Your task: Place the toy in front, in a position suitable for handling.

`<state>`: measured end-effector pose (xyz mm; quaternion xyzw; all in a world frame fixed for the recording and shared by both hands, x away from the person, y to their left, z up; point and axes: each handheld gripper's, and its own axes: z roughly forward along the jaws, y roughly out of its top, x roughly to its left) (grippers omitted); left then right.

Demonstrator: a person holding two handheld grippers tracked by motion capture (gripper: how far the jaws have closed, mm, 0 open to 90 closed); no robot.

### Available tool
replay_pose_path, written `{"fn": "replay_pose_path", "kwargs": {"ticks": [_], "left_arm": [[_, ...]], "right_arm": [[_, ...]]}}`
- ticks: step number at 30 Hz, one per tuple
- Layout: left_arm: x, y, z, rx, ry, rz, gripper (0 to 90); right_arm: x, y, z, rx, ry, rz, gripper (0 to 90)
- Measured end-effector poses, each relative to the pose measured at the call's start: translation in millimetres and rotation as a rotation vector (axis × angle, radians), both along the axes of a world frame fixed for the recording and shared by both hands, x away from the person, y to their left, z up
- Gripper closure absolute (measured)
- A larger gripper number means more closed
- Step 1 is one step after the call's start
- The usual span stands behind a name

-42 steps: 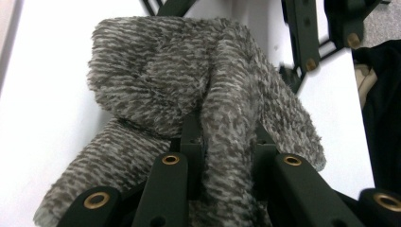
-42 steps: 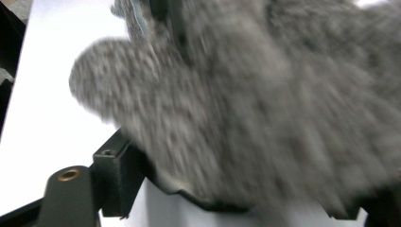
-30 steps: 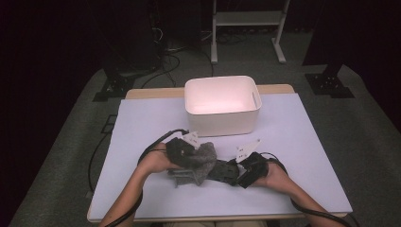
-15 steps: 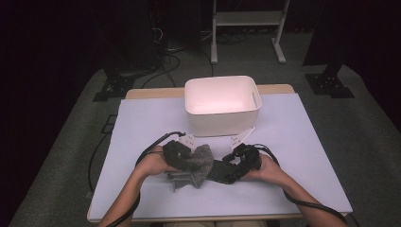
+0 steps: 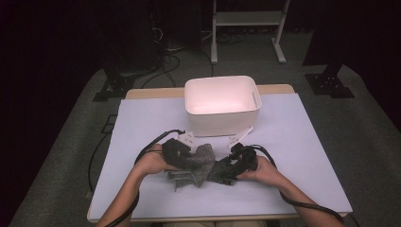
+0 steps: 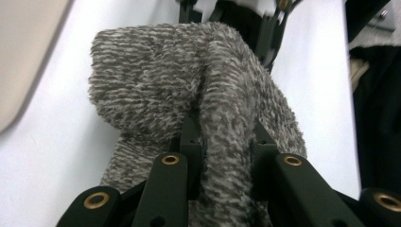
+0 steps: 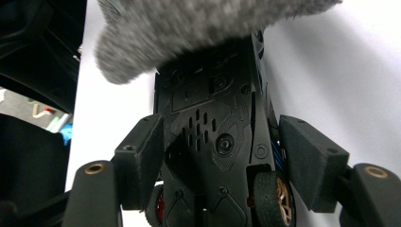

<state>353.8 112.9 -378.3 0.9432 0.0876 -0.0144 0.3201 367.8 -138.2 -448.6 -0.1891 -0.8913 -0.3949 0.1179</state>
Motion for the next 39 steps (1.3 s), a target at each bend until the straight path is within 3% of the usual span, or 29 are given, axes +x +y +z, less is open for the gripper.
{"fn": "replay_pose_path", "kwargs": {"ticks": [1, 5, 6, 8, 11, 14, 17, 21, 24, 27, 30, 32, 34, 37, 39], "left_arm": [[-0.1, 0.0, 3.2, 0.004, -0.010, -0.002, 74.0], [-0.7, -1.5, 13.2, 0.000, -0.021, -0.001, 74.0], [-0.7, -1.5, 13.2, 0.000, -0.021, -0.001, 74.0], [-1.1, -4.4, 19.7, 0.001, -0.027, -0.005, 73.8], [-1.4, -8.0, 22.4, 0.001, -0.032, -0.015, 73.7], [-2.1, -18.5, 22.5, 0.028, -0.021, -0.039, 73.7], [-3.5, -23.8, 21.5, 0.036, -0.008, -0.054, 73.4], [-6.7, -26.0, 14.9, 0.067, 0.022, -0.070, 73.4], [-8.3, -24.7, 12.2, 0.061, 0.030, -0.077, 73.3], [-9.4, -22.3, 12.2, 0.050, 0.041, -0.080, 73.3], [-9.4, -21.6, 12.8, 0.041, 0.049, -0.079, 73.4], [-7.8, -21.4, 14.0, 0.031, 0.038, -0.073, 73.4], [-5.3, -21.7, 14.8, 0.025, 0.036, -0.065, 73.4], [-2.0, -22.9, 16.6, 0.028, 0.028, -0.058, 73.4], [0.1, -23.5, 19.1, 0.021, 0.021, -0.052, 73.4]], "right_arm": [[-1.9, 0.4, 0.9, -0.001, -0.013, 0.001, 33.0], [-15.9, 3.9, 8.3, -0.027, -0.138, 0.012, 34.9], [-15.9, 3.9, 8.3, -0.027, -0.138, 0.012, 34.9], [-26.0, 3.2, 13.9, -0.039, -0.218, 0.026, 40.2], [-34.3, 2.7, 16.7, -0.043, -0.256, 0.033, 42.2], [-43.7, 1.7, 22.0, -0.020, -0.320, 0.050, 49.7], [-51.7, 2.7, 25.6, 0.013, -0.318, 0.093, 53.7], [-57.7, 7.5, 18.7, -0.041, -0.328, 0.125, 51.7], [-57.3, 8.6, 14.3, -0.032, -0.306, 0.112, 48.5], [-59.1, 12.1, 14.0, -0.028, -0.309, 0.123, 52.8], [-57.5, 7.8, 19.4, -0.035, -0.350, 0.120, 61.3], [-49.9, 0.8, 25.7, 0.002, -0.321, 0.114, 62.8], [-47.7, 0.5, 29.8, -0.017, -0.375, 0.119, 62.9], [-43.5, 2.4, 31.9, -0.030, -0.404, 0.129, 63.1], [-41.4, 1.4, 33.4, -0.025, -0.450, 0.122, 63.4]]}}
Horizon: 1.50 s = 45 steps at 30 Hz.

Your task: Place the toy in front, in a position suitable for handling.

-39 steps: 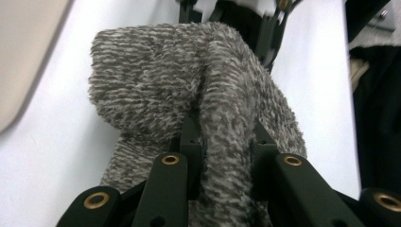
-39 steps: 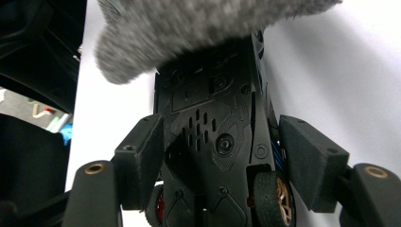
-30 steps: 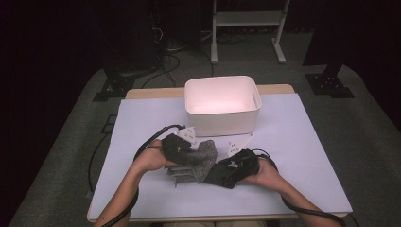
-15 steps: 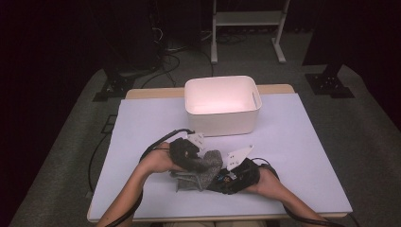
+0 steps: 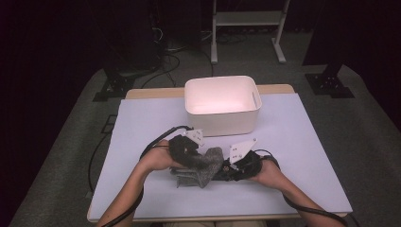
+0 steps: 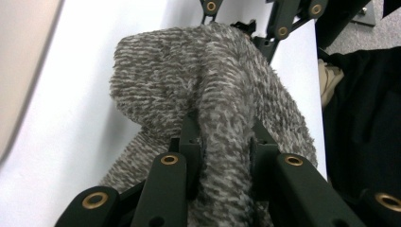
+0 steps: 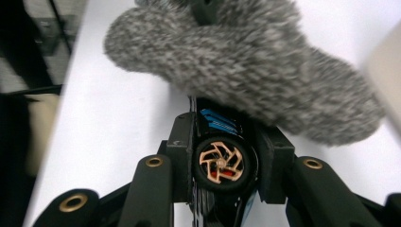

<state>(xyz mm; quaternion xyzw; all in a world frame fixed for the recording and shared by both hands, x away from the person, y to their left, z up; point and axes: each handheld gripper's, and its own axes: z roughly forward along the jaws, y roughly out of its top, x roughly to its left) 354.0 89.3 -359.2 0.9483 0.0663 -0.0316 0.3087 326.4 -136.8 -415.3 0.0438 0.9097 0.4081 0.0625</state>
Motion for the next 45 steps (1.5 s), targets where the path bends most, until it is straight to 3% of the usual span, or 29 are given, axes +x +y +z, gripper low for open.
{"fn": "replay_pose_path", "kwargs": {"ticks": [4, 6, 11, 12, 13, 14, 15, 18, 19, 21, 24, 28, 31, 35, 38, 42, 45], "left_arm": [[4.1, -2.1, 3.7, -0.004, -0.012, 0.009, 73.4], [5.4, -4.2, 3.4, 0.010, -0.021, 0.018, 73.3], [6.1, -3.6, 1.2, 0.012, -0.026, 0.028, 72.5], [6.0, -3.3, 0.8, 0.018, -0.022, 0.031, 72.5], [6.0, -3.3, 0.8, 0.018, -0.022, 0.031, 72.6], [5.2, -3.6, 0.1, 0.024, -0.017, 0.026, 72.6], [3.5, -4.5, -2.1, 0.035, -0.010, 0.016, 72.7], [0.2, -4.8, -4.5, 0.034, -0.010, 0.012, 72.7], [-4.0, -3.5, -6.0, 0.027, 0.001, -0.003, 73.1], [-7.5, -1.3, -6.4, 0.019, 0.005, -0.008, 73.1], [-12.6, 0.5, -7.7, 0.014, 0.016, -0.021, 73.3], [-22.9, 2.5, -11.0, 0.008, 0.016, -0.032, 73.3], [-29.9, 3.7, -13.0, 0.006, 0.006, -0.032, 73.3], [-38.5, 3.8, -17.0, 0.019, 0.009, -0.053, 73.3], [-39.3, 4.2, -17.8, 0.015, 0.012, -0.051, 73.3], [-41.8, 4.0, -19.8, 0.008, 0.016, -0.052, 73.3], [-41.8, 2.6, -22.7, 0.014, 0.023, -0.057, 73.3]], "right_arm": [[9.0, -2.6, -0.4, -0.009, -0.037, -0.008, 63.4], [17.2, -7.2, -4.3, 0.012, -0.010, -0.021, 63.3], [13.0, -13.7, -10.9, 0.033, 0.025, -0.030, 61.4], [11.7, -17.9, -11.6, 0.054, 0.073, -0.033, 58.2], [9.9, -19.6, -11.8, 0.065, 0.089, -0.035, 54.9], [9.9, -19.6, -11.8, 0.065, 0.089, -0.035, 54.9], [7.7, -19.4, -13.3, 0.050, 0.131, -0.049, 49.0], [6.0, -18.1, -15.5, 0.033, 0.159, -0.062, 43.2], [5.7, -17.3, -16.7, 0.037, 0.200, -0.066, 39.1], [5.3, -17.0, -16.3, 0.051, 0.232, -0.064, 36.8], [6.1, -15.4, -16.1, 0.051, 0.255, -0.083, 34.2], [2.8, -12.8, -22.6, 0.024, 0.248, -0.102, 31.4], [-4.9, -12.9, -25.4, 0.029, 0.191, -0.116, 29.6], [-15.3, -12.2, -27.5, -0.010, 0.109, -0.114, 25.8], [-20.0, -11.0, -28.0, -0.019, 0.076, -0.119, 25.6], [-20.3, -13.2, -27.7, -0.019, 0.094, -0.120, 23.0], [-18.8, -14.9, -25.4, -0.006, 0.145, -0.115, 21.8]]}}
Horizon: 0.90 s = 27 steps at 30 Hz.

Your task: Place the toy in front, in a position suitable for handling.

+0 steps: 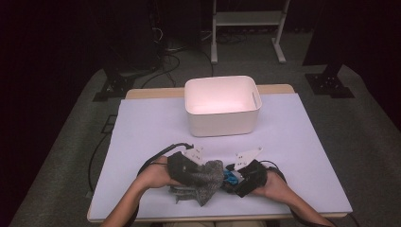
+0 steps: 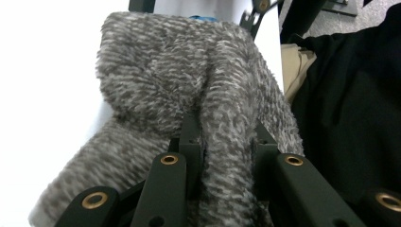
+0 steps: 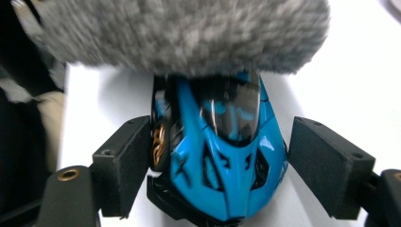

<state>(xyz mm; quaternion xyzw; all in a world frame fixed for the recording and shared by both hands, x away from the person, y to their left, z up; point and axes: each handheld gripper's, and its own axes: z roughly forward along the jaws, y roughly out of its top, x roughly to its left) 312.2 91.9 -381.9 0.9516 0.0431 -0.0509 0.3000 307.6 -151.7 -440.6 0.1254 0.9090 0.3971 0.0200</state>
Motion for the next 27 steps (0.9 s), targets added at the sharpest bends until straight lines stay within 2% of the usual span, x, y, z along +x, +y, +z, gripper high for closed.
{"fn": "replay_pose_path", "kwargs": {"ticks": [5, 8, 11, 12, 13, 15, 18, 20, 22, 23, 24, 27], "left_arm": [[-0.7, -0.9, -0.9, -0.006, -0.005, 0.002, 73.3], [-3.8, -1.4, -0.7, 0.001, -0.013, -0.001, 73.3], [-4.2, -2.1, -1.6, 0.002, -0.012, -0.002, 73.3], [-5.2, -3.2, -2.5, 0.011, -0.023, 0.001, 73.3], [-5.3, -3.4, -3.7, 0.015, -0.024, 0.002, 73.2], [-4.2, -4.0, -6.4, 0.021, -0.021, 0.004, 73.3], [-3.4, -7.9, -7.9, 0.015, -0.017, 0.004, 73.3], [-3.4, -10.6, -7.6, 0.020, -0.024, 0.002, 73.3], [-1.1, -23.4, -6.3, 0.038, -0.047, -0.016, 73.4], [-1.1, -23.4, -6.3, 0.038, -0.047, -0.016, 73.5], [1.2, -35.9, -5.6, 0.048, -0.057, -0.024, 74.2], [4.4, -57.4, -8.9, 0.077, -0.072, -0.071, 75.0]], "right_arm": [[-1.0, -0.7, 0.5, 0.001, 0.003, -0.002, 21.7], [-3.9, -0.9, 0.9, -0.014, -0.021, 0.001, 21.6], [-3.6, -2.3, 1.0, -0.007, -0.015, 0.003, 21.4], [-3.8, -3.5, 2.2, -0.008, -0.007, 0.001, 24.5], [-4.7, -5.0, 2.7, 0.003, -0.005, 0.011, 25.0], [-7.2, -5.7, 1.8, -0.004, -0.009, 0.023, 26.5], [-3.5, -9.4, -1.1, 0.011, 0.031, 0.013, 24.8], [-3.5, -10.8, -1.2, 0.010, 0.027, 0.021, 24.8], [-5.2, -10.3, -0.9, 0.006, 0.021, 0.038, 21.9], [-6.5, -9.1, -1.6, -0.007, 0.014, 0.045, 20.2], [-7.4, -7.4, -3.3, -0.021, 0.002, 0.053, 18.7], [-8.2, -3.2, -8.9, -0.032, -0.009, 0.052, 20.4]]}}
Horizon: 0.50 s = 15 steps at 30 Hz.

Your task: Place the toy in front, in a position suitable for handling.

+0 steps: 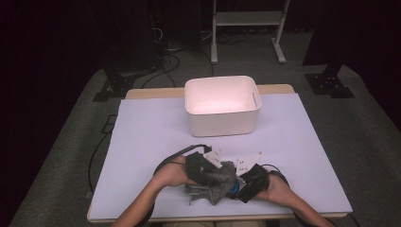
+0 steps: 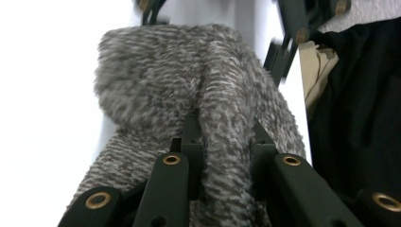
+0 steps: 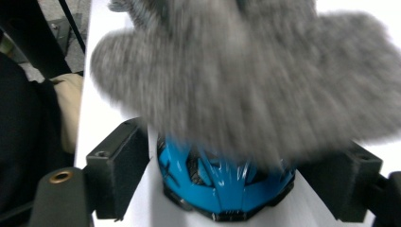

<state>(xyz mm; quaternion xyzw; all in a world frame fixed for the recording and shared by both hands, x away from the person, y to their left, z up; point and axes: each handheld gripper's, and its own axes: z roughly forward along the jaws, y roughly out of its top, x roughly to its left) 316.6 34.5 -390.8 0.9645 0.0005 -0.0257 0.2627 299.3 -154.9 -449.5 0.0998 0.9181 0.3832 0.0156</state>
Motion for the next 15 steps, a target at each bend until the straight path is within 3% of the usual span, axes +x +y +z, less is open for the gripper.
{"fn": "replay_pose_path", "kwargs": {"ticks": [2, 3, 4, 8, 12, 15], "left_arm": [[1.1, -5.9, -1.8, 0.008, -0.006, -0.010, 75.4], [2.7, -10.5, -2.9, 0.012, -0.006, -0.021, 75.9], [4.6, -16.1, -5.1, 0.009, 0.001, -0.025, 76.0], [5.0, -19.0, -8.6, 0.002, 0.002, -0.031, 77.2], [3.1, -10.0, -5.3, 0.004, -0.006, -0.025, 78.5], [1.4, 22.0, -4.1, 0.008, -0.016, 0.034, 78.4]], "right_arm": [[1.5, 0.4, -1.3, 0.002, -0.002, 0.001, 22.4], [5.1, -1.1, -4.2, 0.022, 0.043, -0.001, 23.2], [6.0, -2.4, -5.8, 0.030, 0.057, -0.002, 23.2], [2.9, -3.6, -7.1, 0.024, 0.024, 0.013, 24.0], [2.3, -2.7, -6.1, 0.003, -0.005, 0.030, 24.6], [2.9, -2.7, -5.9, 0.000, -0.006, 0.035, 24.6]]}}
